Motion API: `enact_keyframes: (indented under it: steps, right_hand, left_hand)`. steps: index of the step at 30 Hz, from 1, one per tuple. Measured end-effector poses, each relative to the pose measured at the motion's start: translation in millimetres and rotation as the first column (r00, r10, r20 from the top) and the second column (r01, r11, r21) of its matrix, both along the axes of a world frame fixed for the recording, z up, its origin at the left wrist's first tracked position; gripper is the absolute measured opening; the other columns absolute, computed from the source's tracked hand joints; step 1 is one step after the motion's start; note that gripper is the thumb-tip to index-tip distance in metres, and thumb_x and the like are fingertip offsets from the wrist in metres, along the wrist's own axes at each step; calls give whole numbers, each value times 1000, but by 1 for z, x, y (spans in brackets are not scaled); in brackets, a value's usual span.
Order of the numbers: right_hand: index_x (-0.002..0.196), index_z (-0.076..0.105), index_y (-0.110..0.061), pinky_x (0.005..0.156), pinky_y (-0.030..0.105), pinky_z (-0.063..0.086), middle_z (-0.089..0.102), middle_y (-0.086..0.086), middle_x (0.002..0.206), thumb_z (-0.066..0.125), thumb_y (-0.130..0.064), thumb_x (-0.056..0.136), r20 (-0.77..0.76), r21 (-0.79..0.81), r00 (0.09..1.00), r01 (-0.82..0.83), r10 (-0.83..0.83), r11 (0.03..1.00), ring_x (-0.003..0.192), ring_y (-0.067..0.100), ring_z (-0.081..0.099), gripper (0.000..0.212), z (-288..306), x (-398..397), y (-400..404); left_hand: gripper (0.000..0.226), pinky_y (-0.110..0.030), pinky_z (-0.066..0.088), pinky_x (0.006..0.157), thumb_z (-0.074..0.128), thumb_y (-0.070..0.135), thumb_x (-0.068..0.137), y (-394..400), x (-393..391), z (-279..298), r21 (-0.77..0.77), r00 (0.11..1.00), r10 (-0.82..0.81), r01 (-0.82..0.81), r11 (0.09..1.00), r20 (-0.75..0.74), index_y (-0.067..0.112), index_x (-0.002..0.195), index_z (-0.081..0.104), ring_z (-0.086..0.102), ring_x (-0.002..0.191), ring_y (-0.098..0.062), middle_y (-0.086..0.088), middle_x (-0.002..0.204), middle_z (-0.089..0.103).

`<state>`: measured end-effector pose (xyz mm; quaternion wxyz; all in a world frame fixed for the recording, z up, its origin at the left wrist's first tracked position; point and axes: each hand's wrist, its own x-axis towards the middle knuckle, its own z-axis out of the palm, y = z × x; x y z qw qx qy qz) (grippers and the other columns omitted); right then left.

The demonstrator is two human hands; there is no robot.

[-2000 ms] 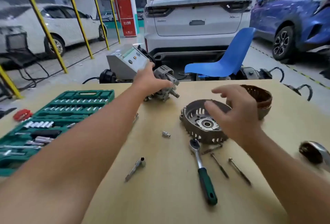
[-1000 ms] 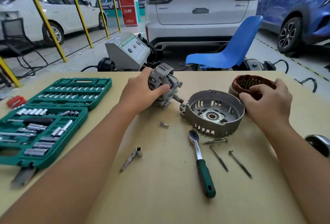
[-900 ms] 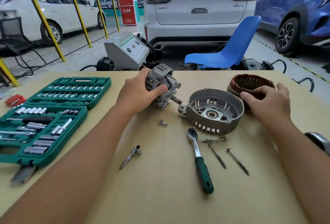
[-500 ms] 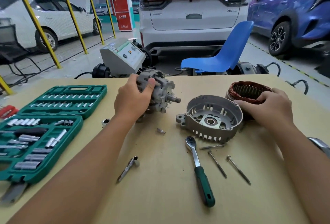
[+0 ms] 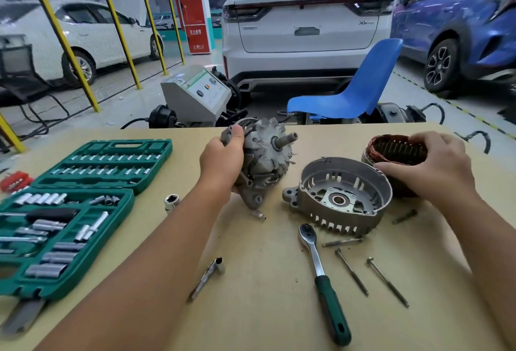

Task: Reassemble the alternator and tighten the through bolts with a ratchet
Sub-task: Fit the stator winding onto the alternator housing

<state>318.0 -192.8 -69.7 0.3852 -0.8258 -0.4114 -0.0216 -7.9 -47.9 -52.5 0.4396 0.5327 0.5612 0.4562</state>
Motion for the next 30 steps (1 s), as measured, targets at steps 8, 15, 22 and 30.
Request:
enact_keyframes:
  steps: [8,15,22,30]
  right_hand:
    - [138,40,-50,91,48,49,50,5,141,85,-70,35,-138,-309,980,-182,146,933,127,35,47,114,45,9,29]
    - [117,49,-44,68,35,46,53,4,115,82,-65,33,-181,-88,983,-50,33,995,104,27,48,93,50,2,35]
    - [138,45,-56,93,46,56,54,0,144,91,-58,41,-350,443,913,-37,211,896,123,19,56,107,104,-51,33]
    - [145,40,-54,74,36,63,53,-13,125,89,-47,44,-363,593,755,-265,546,761,110,13,61,113,110,-182,66]
  left_hand:
    - [70,-34,47,64,36,79,93,21,-32,-11,78,923,46,-17,997,-382,17,75,63,63,78,-28,-6,83,67]
    - [63,-32,30,53,46,48,105,29,-40,-23,289,829,168,-8,957,-533,14,52,44,48,54,-23,-1,52,50]
    - [45,-34,34,61,41,50,106,26,-36,-26,237,930,122,-38,971,-348,21,76,56,51,71,-17,3,74,56]
    - [47,-42,52,75,47,45,104,31,-55,-17,22,996,80,-81,997,33,8,88,72,64,77,-27,-10,86,74]
